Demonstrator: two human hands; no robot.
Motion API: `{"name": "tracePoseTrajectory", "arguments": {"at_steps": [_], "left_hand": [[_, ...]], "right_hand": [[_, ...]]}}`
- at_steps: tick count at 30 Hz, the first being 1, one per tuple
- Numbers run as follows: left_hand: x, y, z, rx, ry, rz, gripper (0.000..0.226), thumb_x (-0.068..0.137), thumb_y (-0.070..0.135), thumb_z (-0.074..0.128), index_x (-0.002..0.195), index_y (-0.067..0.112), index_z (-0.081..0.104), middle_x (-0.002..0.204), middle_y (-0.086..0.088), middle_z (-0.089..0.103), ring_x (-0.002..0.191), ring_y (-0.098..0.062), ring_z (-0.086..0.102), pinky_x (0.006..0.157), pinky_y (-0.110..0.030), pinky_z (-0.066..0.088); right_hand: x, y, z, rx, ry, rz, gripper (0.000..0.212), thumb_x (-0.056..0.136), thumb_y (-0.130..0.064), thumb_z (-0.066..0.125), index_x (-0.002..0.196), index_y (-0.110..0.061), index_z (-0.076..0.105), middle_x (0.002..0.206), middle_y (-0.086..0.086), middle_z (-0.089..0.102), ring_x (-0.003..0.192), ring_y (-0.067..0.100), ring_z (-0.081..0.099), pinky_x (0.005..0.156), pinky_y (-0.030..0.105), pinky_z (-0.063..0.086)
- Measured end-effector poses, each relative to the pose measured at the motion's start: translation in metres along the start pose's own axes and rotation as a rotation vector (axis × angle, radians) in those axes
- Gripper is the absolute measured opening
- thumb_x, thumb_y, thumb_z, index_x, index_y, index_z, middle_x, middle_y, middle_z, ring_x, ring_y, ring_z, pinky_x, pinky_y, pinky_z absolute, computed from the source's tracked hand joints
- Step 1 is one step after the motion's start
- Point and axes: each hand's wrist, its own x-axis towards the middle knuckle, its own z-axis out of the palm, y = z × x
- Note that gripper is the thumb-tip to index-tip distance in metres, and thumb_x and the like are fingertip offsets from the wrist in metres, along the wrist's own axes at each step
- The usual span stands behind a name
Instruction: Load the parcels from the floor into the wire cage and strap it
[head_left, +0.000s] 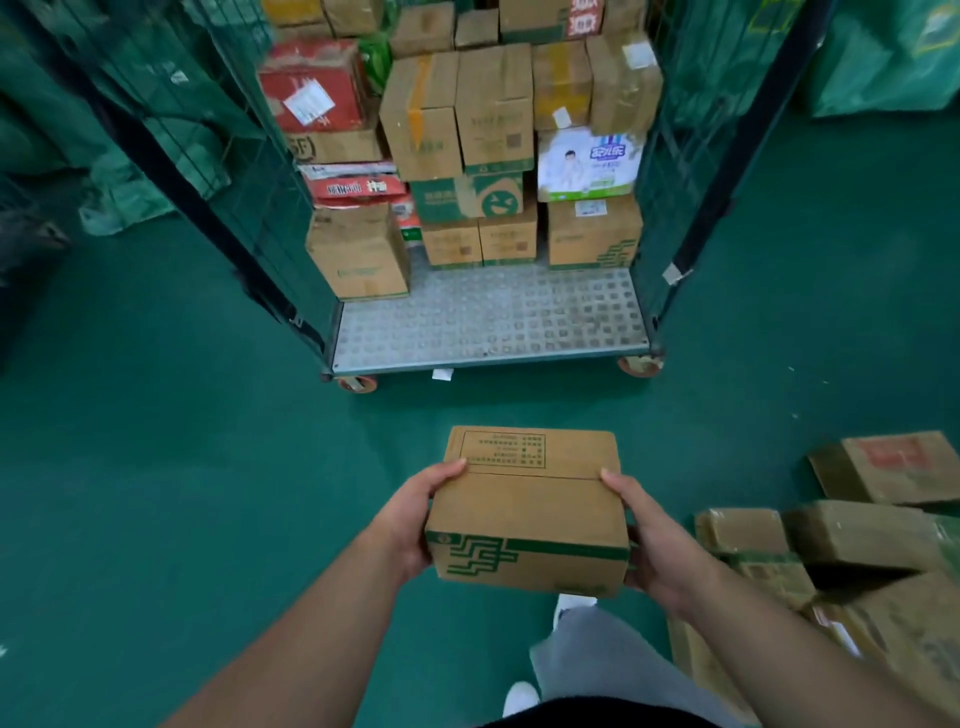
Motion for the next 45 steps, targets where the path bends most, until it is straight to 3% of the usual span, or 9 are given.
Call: {"name": "tracePoseTrajectory", "arguments": {"at_steps": [9,13,16,23,28,34,37,40,45], "left_hand": [[0.069,0.153,0.009,-0.206,0.255,0.152,0.041,0.092,0.059,0.06,0.113,0.025,0.069,0.114,-0.009,0.069,0.114,-0.03,0.062,0.101,-0.05,0.046],[0.088,0.201,0.009,-0.359,0.38,0.156,0.078,0.066,0.074,0.076,0.127,0.026,0.06,0.119,-0.007,0.071,0.111,-0.031,0.064,0.077,-0.047,0.057],[0.113,0.239,-0.006,-0.541,0.408,0.151,0.104,0.044,0.071,0.086,0.131,0.024,0.054,0.125,-0.01,0.065,0.111,-0.035,0.061,0.081,-0.054,0.059],[0.184,0.345,-0.055,-0.509,0.243,0.128,0.098,0.057,0.056,0.095,0.137,0.023,0.049,0.123,-0.01,0.07,0.107,-0.035,0.069,0.074,-0.055,0.061],[0.199,0.428,-0.07,-0.374,0.13,0.143,0.054,0.08,0.042,0.084,0.124,0.039,0.053,0.112,-0.005,0.077,0.101,-0.034,0.072,0.07,-0.05,0.061],[0.228,0.545,-0.067,-0.23,0.084,0.324,0.049,0.083,0.039,0.08,0.125,0.046,0.055,0.106,0.004,0.079,0.102,-0.026,0.074,0.091,-0.045,0.059],[0.255,0.615,-0.047,-0.238,0.043,0.395,0.056,0.083,0.032,0.081,0.133,0.032,0.057,0.113,0.001,0.077,0.101,-0.022,0.075,0.083,-0.038,0.062],[0.287,0.671,-0.023,-0.207,0.106,0.443,0.079,0.064,0.064,0.083,0.133,0.032,0.061,0.116,0.009,0.075,0.109,-0.016,0.07,0.086,-0.034,0.05],[0.333,0.765,-0.002,-0.317,0.183,0.39,0.079,0.057,0.07,0.082,0.123,0.029,0.067,0.104,-0.002,0.079,0.095,-0.024,0.073,0.076,-0.032,0.051]], "right_hand": [[0.111,-0.171,0.055,0.084,-0.045,0.024,0.05,0.09,-0.063,0.062,0.119,-0.024,0.069,0.109,0.013,0.076,0.105,0.033,0.069,0.078,0.042,0.059],[0.156,-0.227,0.095,-0.008,-0.093,-0.008,0.066,0.078,-0.072,0.069,0.122,-0.023,0.069,0.108,0.01,0.078,0.106,0.032,0.072,0.087,0.05,0.06],[0.194,-0.258,0.129,0.035,-0.103,0.001,0.083,0.066,-0.069,0.083,0.129,-0.018,0.063,0.115,0.013,0.076,0.106,0.035,0.073,0.08,0.058,0.061],[0.275,-0.323,0.228,0.159,-0.056,0.036,0.117,0.061,-0.056,0.095,0.153,-0.038,0.025,0.126,0.015,0.07,0.103,0.041,0.073,0.08,0.065,0.058],[0.287,-0.387,0.298,0.228,-0.034,0.003,0.052,0.083,-0.042,0.082,0.125,-0.036,0.052,0.113,0.013,0.075,0.099,0.041,0.073,0.086,0.063,0.058],[0.326,-0.481,0.339,0.352,0.105,-0.176,0.041,0.083,-0.039,0.083,0.113,-0.039,0.056,0.114,0.008,0.074,0.103,0.036,0.071,0.091,0.055,0.057],[0.373,-0.543,0.345,0.435,0.081,-0.316,0.061,0.08,-0.036,0.085,0.129,-0.043,0.05,0.121,0.006,0.074,0.103,0.034,0.073,0.081,0.05,0.061],[0.414,-0.606,0.352,0.5,0.047,-0.408,0.088,0.067,-0.04,0.09,0.14,-0.042,0.042,0.125,0.002,0.073,0.109,0.032,0.072,0.076,0.045,0.062],[0.49,-0.694,0.385,0.593,0.157,-0.437,0.109,0.061,-0.043,0.097,0.146,-0.044,0.029,0.135,0.003,0.063,0.114,0.031,0.069,0.096,0.059,0.055]]}}
